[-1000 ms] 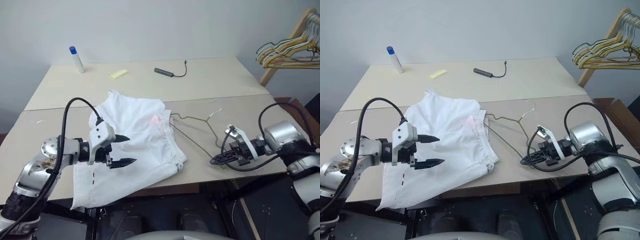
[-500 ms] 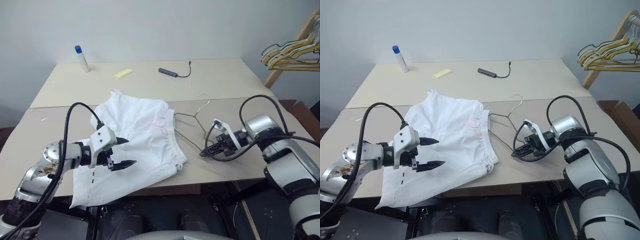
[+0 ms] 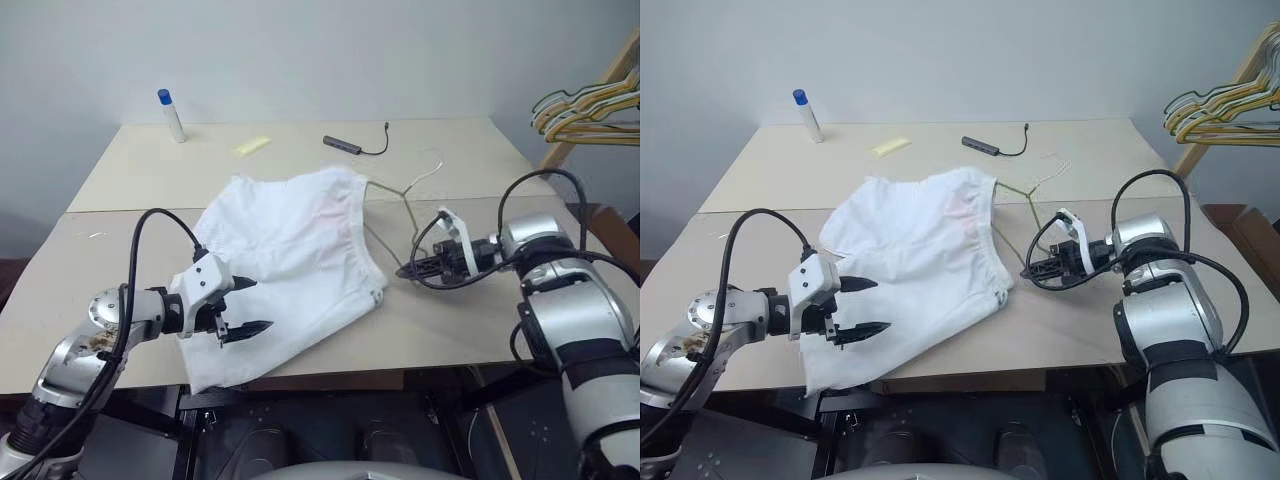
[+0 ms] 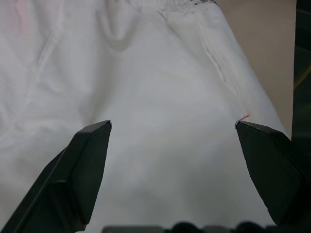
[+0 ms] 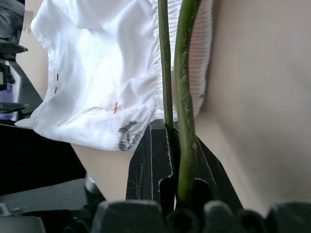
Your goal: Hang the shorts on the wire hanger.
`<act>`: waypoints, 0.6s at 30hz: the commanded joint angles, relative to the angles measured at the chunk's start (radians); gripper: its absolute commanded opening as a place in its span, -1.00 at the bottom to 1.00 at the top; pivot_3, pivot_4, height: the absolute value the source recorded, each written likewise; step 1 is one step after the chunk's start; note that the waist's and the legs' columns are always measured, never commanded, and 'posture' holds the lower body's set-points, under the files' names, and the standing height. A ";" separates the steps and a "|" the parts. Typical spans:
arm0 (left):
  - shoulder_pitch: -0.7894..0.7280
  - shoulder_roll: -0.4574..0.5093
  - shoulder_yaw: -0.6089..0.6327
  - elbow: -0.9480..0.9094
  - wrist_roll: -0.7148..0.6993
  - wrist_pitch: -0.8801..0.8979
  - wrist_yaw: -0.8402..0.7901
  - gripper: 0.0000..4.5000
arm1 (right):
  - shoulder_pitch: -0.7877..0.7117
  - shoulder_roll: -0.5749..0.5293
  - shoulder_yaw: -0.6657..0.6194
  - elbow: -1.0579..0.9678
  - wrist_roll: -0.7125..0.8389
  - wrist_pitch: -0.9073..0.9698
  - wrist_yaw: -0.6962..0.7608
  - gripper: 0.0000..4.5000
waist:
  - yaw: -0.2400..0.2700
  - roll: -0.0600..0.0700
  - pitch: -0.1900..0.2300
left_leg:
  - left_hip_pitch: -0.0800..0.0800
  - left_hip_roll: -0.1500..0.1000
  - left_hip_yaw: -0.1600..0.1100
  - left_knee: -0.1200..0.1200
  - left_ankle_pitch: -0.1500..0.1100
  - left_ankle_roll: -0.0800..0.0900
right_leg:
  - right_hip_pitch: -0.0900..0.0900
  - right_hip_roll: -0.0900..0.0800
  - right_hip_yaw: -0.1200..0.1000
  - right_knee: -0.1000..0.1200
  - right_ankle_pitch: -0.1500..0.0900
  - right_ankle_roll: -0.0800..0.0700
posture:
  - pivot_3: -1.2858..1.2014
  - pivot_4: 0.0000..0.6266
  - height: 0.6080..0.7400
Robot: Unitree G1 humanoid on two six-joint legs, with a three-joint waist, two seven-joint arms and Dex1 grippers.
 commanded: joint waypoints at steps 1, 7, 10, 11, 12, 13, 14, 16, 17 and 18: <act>-0.052 -0.001 0.043 0.019 -0.014 -0.031 -0.010 0.97 | -0.004 0.005 -0.051 -0.152 -0.002 -0.066 -0.012 -1.00 | -0.001 0.000 0.000 | 0.000 0.000 0.000 0.000 0.000 0.000 | 0.000 0.000 0.000 0.000 0.000 0.000 | 0.11 -1.00 1.00; -0.185 0.031 0.210 0.111 -0.112 -0.039 -0.047 0.97 | 0.150 -0.011 -0.020 -0.598 -0.052 -0.181 -0.087 -1.00 | -0.008 0.000 0.000 | -0.001 0.000 0.000 0.000 0.000 0.000 | -0.001 0.000 -0.001 0.000 0.000 0.000 | 0.10 -1.00 1.00; -0.221 0.100 0.289 0.160 -0.117 -0.058 -0.090 0.97 | 0.207 -0.015 -0.012 -0.726 -0.078 -0.243 -0.124 -1.00 | -0.015 0.000 0.000 | -0.002 0.000 0.000 0.000 0.000 0.000 | -0.002 0.000 -0.001 0.000 0.000 0.000 | 0.09 -1.00 1.00; -0.222 0.122 0.316 0.170 -0.126 -0.065 -0.112 0.97 | 0.218 -0.015 -0.001 -0.747 -0.092 -0.259 -0.134 -1.00 | -0.019 0.000 0.000 | -0.002 0.000 0.000 0.000 0.000 0.000 | -0.002 -0.001 -0.001 0.000 0.000 0.000 | 0.10 -1.00 1.00; -0.227 0.142 0.368 0.180 -0.167 -0.063 -0.147 0.97 | 0.227 -0.006 0.005 -0.763 -0.102 -0.276 -0.147 -1.00 | -0.023 0.000 0.000 | -0.002 0.000 0.000 0.000 0.000 0.000 | -0.002 0.000 -0.001 0.000 0.000 0.000 | 0.10 -1.00 1.00; -0.234 0.156 0.405 0.189 -0.200 -0.058 -0.175 0.97 | 0.232 0.001 0.012 -0.771 -0.113 -0.292 -0.157 -1.00 | -0.028 0.000 0.000 | -0.002 0.000 0.000 0.000 0.000 0.000 | -0.002 0.000 -0.001 0.000 0.000 0.000 | 0.10 -1.00 1.00; -0.240 0.168 0.429 0.200 -0.222 -0.058 -0.197 0.97 | 0.238 0.005 0.023 -0.781 -0.127 -0.314 -0.165 -1.00 | -0.030 0.000 0.000 | -0.002 0.000 0.001 0.000 0.000 -0.001 | -0.002 0.000 -0.001 0.000 0.000 0.000 | 0.10 -1.00 1.00; -0.251 0.194 0.440 0.232 -0.214 -0.086 -0.231 0.97 | 0.252 0.006 0.047 -0.803 -0.155 -0.371 -0.175 -1.00 | -0.032 0.000 0.000 | -0.001 0.001 0.001 0.000 0.000 -0.001 | -0.001 0.000 -0.001 0.000 0.000 0.000 | 0.11 -1.00 1.00; -0.262 0.207 0.425 0.260 -0.188 -0.111 -0.240 0.97 | 0.260 0.006 0.057 -0.814 -0.168 -0.409 -0.178 -1.00 | -0.032 0.000 0.000 | -0.001 0.001 0.001 0.000 0.001 -0.001 | -0.001 0.000 -0.001 0.000 0.000 0.000 | 0.11 -1.00 1.00; -0.282 0.224 0.392 0.305 -0.144 -0.152 -0.253 0.97 | 0.273 0.006 0.070 -0.828 -0.188 -0.476 -0.186 -1.00 | -0.031 0.000 0.000 | 0.000 0.001 0.001 0.000 0.001 -0.001 | -0.001 0.000 -0.001 0.000 0.000 0.000 | 0.12 -1.00 1.00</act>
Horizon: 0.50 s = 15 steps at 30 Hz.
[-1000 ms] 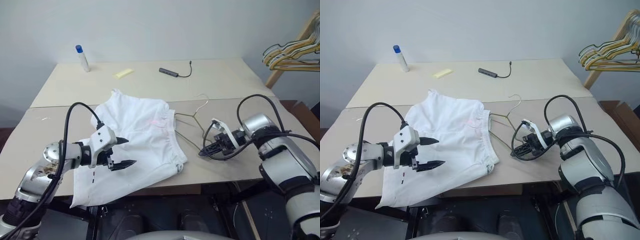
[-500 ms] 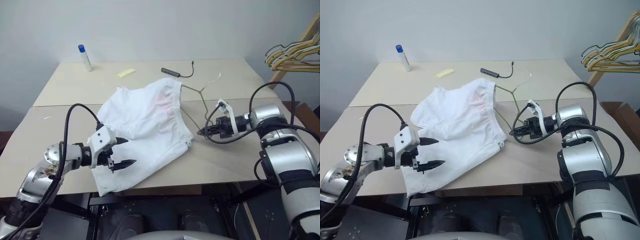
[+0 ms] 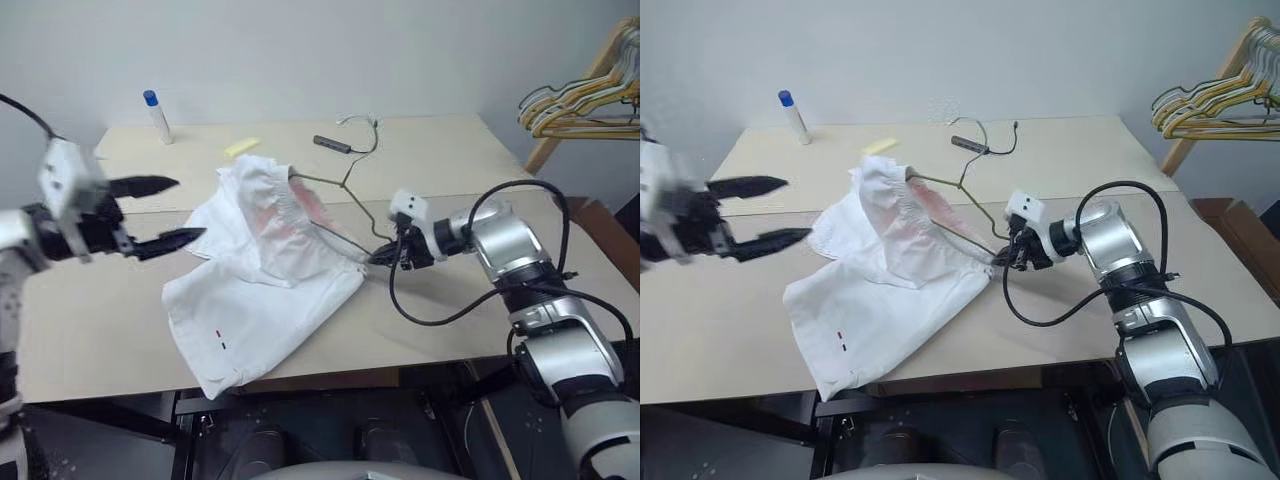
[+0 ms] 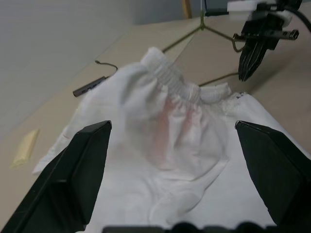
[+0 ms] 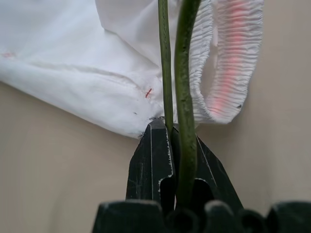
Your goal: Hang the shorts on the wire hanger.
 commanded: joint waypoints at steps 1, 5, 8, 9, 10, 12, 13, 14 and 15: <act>-0.068 0.047 -0.055 0.114 0.089 -0.121 -0.050 0.97 | 0.015 0.001 0.024 -0.069 -0.046 -0.186 -0.015 -1.00 | 0.002 0.000 0.000 | 0.000 0.000 0.000 0.000 0.000 0.000 | 0.001 0.000 0.000 0.000 0.000 0.000 | 0.12 -1.00 1.00; -0.186 0.036 -0.181 0.216 0.137 -0.193 -0.144 0.97 | 0.004 0.031 0.044 -0.055 -0.067 -0.226 -0.012 -1.00 | 0.010 0.000 0.000 | 0.001 0.000 0.001 0.000 0.000 -0.001 | 0.001 0.000 -0.001 0.000 0.000 0.000 | 0.12 -1.00 1.00; -0.268 -0.002 -0.263 0.283 0.158 -0.226 -0.212 0.97 | -0.016 0.054 0.055 -0.062 -0.083 -0.219 -0.012 -1.00 | 0.012 0.000 0.000 | 0.000 0.000 0.002 0.000 0.001 -0.001 | 0.001 0.000 -0.001 0.000 0.000 0.000 | 0.12 -1.00 1.00; -0.290 -0.014 -0.289 0.306 0.169 -0.240 -0.237 0.97 | -0.026 0.063 0.053 -0.068 -0.080 -0.198 -0.011 -1.00 | 0.011 0.000 0.000 | -0.001 -0.001 0.002 0.000 0.001 -0.001 | 0.001 0.000 -0.001 0.000 0.000 0.000 | 0.11 -1.00 1.00; -0.314 -0.029 -0.317 0.329 0.180 -0.250 -0.259 0.97 | -0.035 0.070 0.055 -0.075 -0.083 -0.179 -0.011 -1.00 | 0.010 0.000 0.000 | -0.001 -0.001 0.002 0.000 0.001 -0.001 | 0.000 0.000 -0.001 0.000 0.000 0.000 | 0.11 -1.00 1.00; -0.352 -0.051 -0.353 0.365 0.193 -0.253 -0.294 0.97 | -0.045 0.079 0.058 -0.080 -0.090 -0.159 -0.012 -1.00 | 0.009 0.000 0.000 | -0.001 -0.001 0.002 0.000 0.001 -0.001 | 0.000 0.001 0.000 0.000 0.000 0.000 | 0.10 -1.00 1.00; -0.371 -0.060 -0.366 0.385 0.197 -0.253 -0.310 0.97 | -0.048 0.080 0.060 -0.083 -0.095 -0.150 -0.014 -1.00 | 0.007 0.000 0.000 | -0.001 0.000 0.002 0.000 0.001 -0.001 | 0.000 0.001 0.000 0.001 0.000 0.000 | 0.10 -1.00 1.00; -0.396 -0.068 -0.385 0.416 0.210 -0.258 -0.329 0.97 | -0.052 0.084 0.058 -0.087 -0.095 -0.134 -0.017 -1.00 | 0.006 0.000 0.000 | -0.001 0.000 0.002 0.000 0.001 -0.001 | 0.000 0.001 0.000 0.001 0.000 0.000 | 0.10 -1.00 1.00; -0.417 -0.075 -0.402 0.444 0.226 -0.273 -0.347 0.97 | -0.055 0.085 0.058 -0.090 -0.098 -0.124 -0.020 -1.00 | 0.005 0.000 0.000 | -0.001 0.000 0.002 0.000 0.001 -0.001 | 0.000 0.001 0.000 0.001 0.000 0.000 | 0.09 -1.00 1.00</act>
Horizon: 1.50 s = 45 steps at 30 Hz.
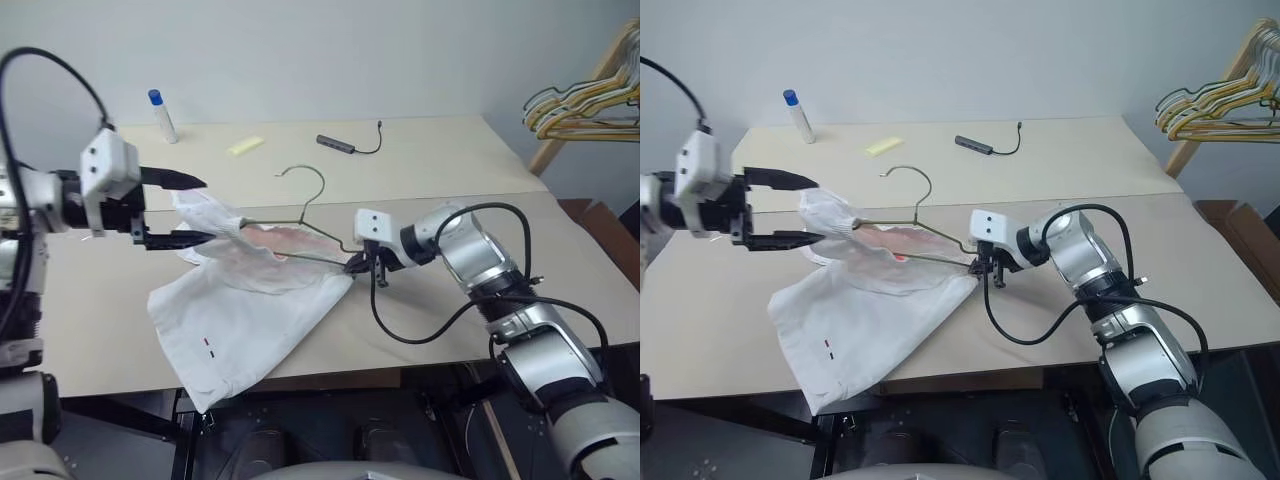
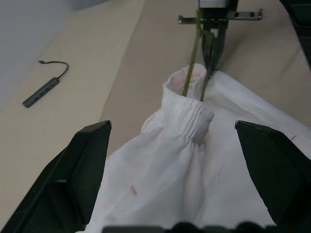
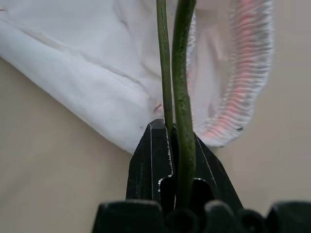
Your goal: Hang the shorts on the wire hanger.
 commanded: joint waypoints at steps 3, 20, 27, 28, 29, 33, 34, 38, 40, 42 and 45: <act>-0.115 -0.018 -0.047 0.125 0.057 -0.049 -0.072 0.97 | -0.029 -0.001 -0.006 -0.049 -0.019 0.045 -0.017 -1.00 | -0.003 0.000 0.000 | 0.000 0.000 0.000 0.000 0.000 0.000 | 0.000 0.000 0.000 0.000 0.000 0.000 | 0.08 -1.00 1.00; -0.206 -0.096 -0.168 0.320 0.182 -0.132 -0.115 0.08 | 0.009 -0.015 0.016 -0.161 -0.048 0.059 -0.027 -1.00 | -0.024 0.000 0.000 | -0.002 0.001 -0.001 0.003 0.000 0.000 | -0.001 0.000 0.000 0.002 0.000 0.000 | 0.07 -1.00 1.00; -0.199 -0.101 -0.157 0.323 0.189 -0.140 -0.114 -0.91 | 0.020 -0.014 0.020 -0.176 -0.053 0.058 -0.033 -1.00 | -0.024 0.000 0.000 | -0.003 0.001 -0.001 0.004 -0.001 0.001 | -0.001 0.000 0.000 0.002 0.000 0.000 | 0.07 -1.00 1.00; -0.198 -0.099 -0.155 0.324 0.187 -0.143 -0.115 -0.99 | 0.022 -0.013 0.022 -0.177 -0.056 0.060 -0.035 -1.00 | -0.024 0.000 0.000 | -0.003 0.001 -0.001 0.004 -0.001 0.001 | -0.001 0.000 0.000 0.002 0.000 0.000 | 0.07 -1.00 1.00; -0.197 -0.098 -0.152 0.326 0.186 -0.144 -0.115 -0.99 | 0.023 -0.014 0.026 -0.178 -0.061 0.063 -0.038 -1.00 | -0.024 0.000 0.000 | -0.003 0.001 -0.001 0.005 -0.001 0.001 | -0.001 0.000 0.000 0.002 0.000 0.000 | 0.07 -1.00 1.00; -0.193 -0.093 -0.137 0.343 0.212 -0.182 -0.082 -0.99 | 0.043 -0.007 0.022 -0.178 -0.084 0.011 -0.097 -1.00 | -0.023 0.000 0.000 | -0.005 0.002 -0.002 0.009 -0.002 0.003 | -0.001 0.001 -0.001 0.002 0.000 0.000 | 0.07 -1.00 1.00; -0.191 -0.089 -0.137 0.348 0.217 -0.194 -0.079 -0.99 | 0.049 -0.008 0.017 -0.180 -0.087 -0.008 -0.110 -1.00 | -0.023 0.000 0.000 | -0.005 0.002 -0.002 0.009 -0.002 0.003 | -0.001 0.001 -0.001 0.002 0.000 0.000 | 0.07 -1.00 1.00; -0.182 -0.082 -0.115 0.357 0.223 -0.213 -0.047 -1.00 | 0.053 -0.032 -0.028 -0.195 -0.073 -0.037 -0.138 -0.53 | -0.022 0.000 0.000 | -0.006 0.002 -0.002 0.010 -0.002 0.003 | -0.002 0.001 -0.001 0.002 0.000 0.000 | 0.08 -1.00 1.00; -0.182 -0.077 -0.099 0.365 0.216 -0.214 -0.036 -1.00 | 0.044 -0.041 -0.060 -0.195 -0.067 -0.020 -0.165 -0.23 | -0.022 0.000 0.000 | -0.007 0.002 -0.002 0.010 -0.002 0.003 | -0.002 0.001 -0.001 0.003 0.000 0.000 | 0.07 -1.00 1.00; -0.187 -0.073 -0.084 0.377 0.212 -0.215 -0.026 -1.00 | 0.037 -0.054 -0.095 -0.195 -0.061 -0.008 -0.188 0.08 | -0.022 0.000 0.000 | -0.007 0.002 -0.002 0.010 -0.002 0.003 | -0.002 0.001 -0.001 0.003 0.000 0.000 | 0.07 -1.00 1.00; -0.194 -0.068 -0.071 0.390 0.211 -0.211 -0.014 -1.00 | 0.023 -0.070 -0.162 -0.191 -0.055 0.031 -0.250 0.53 | -0.022 0.000 0.000 | -0.007 0.002 -0.002 0.010 -0.002 0.003 | -0.002 0.000 -0.001 0.003 0.000 0.000 | 0.07 -1.00 1.00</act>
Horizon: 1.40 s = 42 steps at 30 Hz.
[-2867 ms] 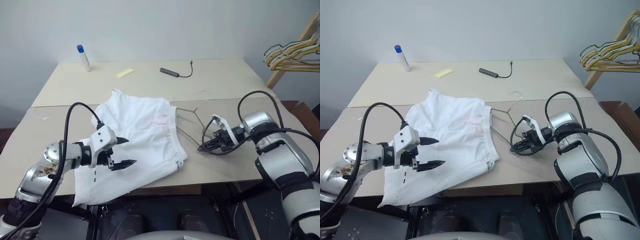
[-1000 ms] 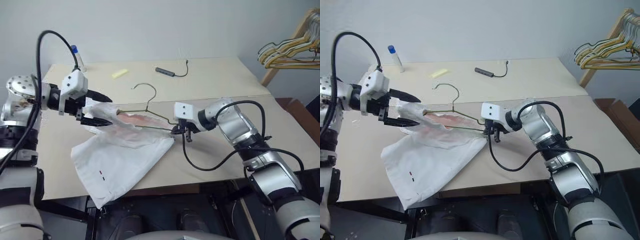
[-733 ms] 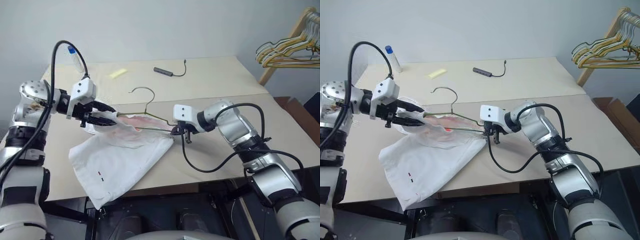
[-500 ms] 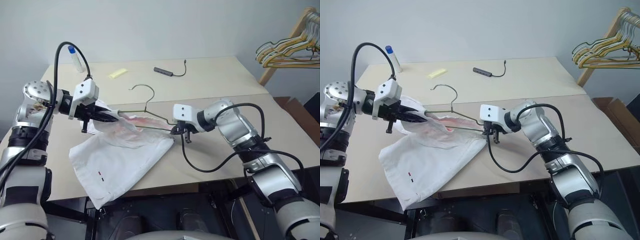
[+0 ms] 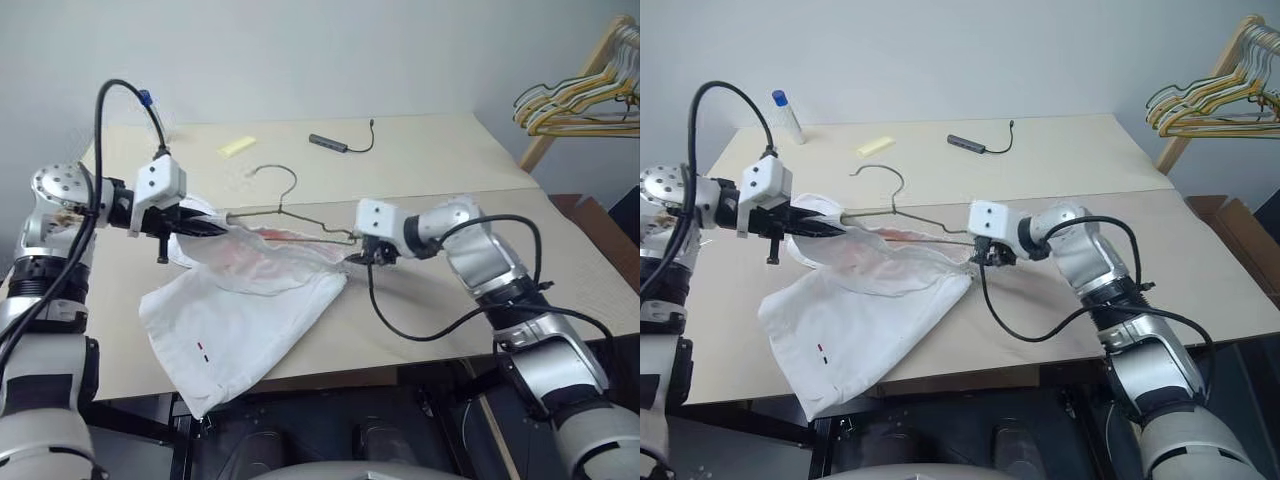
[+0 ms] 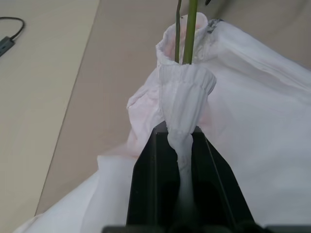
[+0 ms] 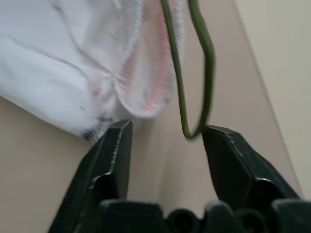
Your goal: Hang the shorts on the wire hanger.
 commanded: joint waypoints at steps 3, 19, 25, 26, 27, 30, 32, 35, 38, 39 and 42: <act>-0.031 0.019 0.044 0.015 -0.004 -0.007 0.025 -1.00 | -0.071 -0.025 -0.191 0.009 0.084 0.166 -0.084 0.80 | 0.000 0.000 0.000 | 0.000 0.000 0.000 0.000 0.000 0.000 | 0.000 0.000 0.000 0.000 0.000 0.000 | 0.07 -1.00 1.00; -0.067 0.044 0.083 0.019 -0.015 0.015 0.042 -1.00 | 0.125 0.249 -0.249 -0.043 0.354 0.522 -0.176 0.80 | -0.006 0.000 0.000 | -0.001 0.000 0.000 0.001 -0.001 0.001 | 0.000 0.001 0.001 0.001 0.000 0.000 | 0.08 -1.00 1.00; -0.051 0.046 0.094 -0.011 -0.025 0.022 0.049 -1.00 | 0.089 0.317 -0.283 0.057 0.414 0.557 -0.226 0.63 | 0.005 0.000 0.000 | -0.004 -0.001 -0.001 0.001 -0.001 0.001 | 0.000 -0.001 -0.001 0.001 0.001 0.002 | 0.10 -1.00 1.00; -0.045 0.048 0.098 -0.016 -0.026 0.021 0.049 -1.00 | 0.083 0.320 -0.283 0.075 0.415 0.559 -0.234 0.54 | 0.005 0.000 0.000 | -0.004 -0.001 -0.001 0.001 -0.001 0.001 | 0.000 -0.001 -0.001 0.001 0.001 0.002 | 0.10 -1.00 1.00; -0.039 0.049 0.103 -0.021 -0.027 0.022 0.049 -1.00 | 0.078 0.324 -0.289 0.089 0.420 0.557 -0.244 0.39 | 0.005 0.000 0.000 | -0.003 -0.001 -0.001 0.001 -0.001 0.001 | 0.000 -0.001 -0.001 0.001 0.001 0.002 | 0.10 -1.00 1.00; -0.019 0.054 0.118 -0.037 -0.034 0.025 0.048 -1.00 | 0.062 0.326 -0.308 0.116 0.434 0.557 -0.258 -0.07 | 0.003 0.000 0.000 | -0.003 -0.001 -0.001 0.001 -0.001 0.001 | 0.000 -0.001 -0.001 0.001 0.001 0.002 | 0.10 -1.00 1.00; -0.007 0.054 0.130 -0.051 -0.044 0.036 0.052 -1.00 | 0.056 0.320 -0.305 0.124 0.439 0.560 -0.250 -0.37 | 0.002 0.000 0.000 | -0.003 -0.001 -0.001 0.001 -0.001 0.001 | 0.000 -0.001 0.000 0.001 0.001 0.002 | 0.10 -1.00 1.00; 0.013 0.057 0.140 -0.070 -0.049 0.043 0.053 -1.00 | 0.046 0.324 -0.286 0.146 0.440 0.560 -0.238 -0.84 | -0.001 0.000 0.000 | -0.003 -0.001 -0.001 0.001 -0.001 0.001 | 0.000 -0.001 0.000 0.001 0.001 0.002 | 0.10 -1.00 1.00; 0.032 0.061 0.150 -0.091 -0.057 0.052 0.054 -1.00 | 0.048 0.330 -0.243 0.155 0.419 0.536 -0.240 -0.99 | -0.001 0.000 0.000 | -0.003 -0.001 -0.001 0.001 -0.001 0.001 | 0.000 0.000 0.000 0.001 0.001 0.002 | 0.10 -1.00 1.00; 0.036 0.063 0.153 -0.098 -0.060 0.055 0.054 -1.00 | 0.048 0.331 -0.241 0.157 0.420 0.533 -0.243 -0.99 | -0.001 0.000 0.000 | -0.003 -0.001 -0.001 0.001 -0.001 0.001 | 0.000 0.000 0.000 0.001 0.001 0.002 | 0.10 -1.00 1.00; 0.062 0.078 0.180 -0.123 -0.096 0.080 0.032 -1.00 | 0.043 0.319 -0.250 0.165 0.412 0.507 -0.260 -0.99 | 0.000 0.000 0.000 | -0.003 -0.001 -0.001 0.001 -0.001 0.001 | 0.000 -0.001 0.000 0.002 0.001 0.002 | 0.10 -1.00 1.00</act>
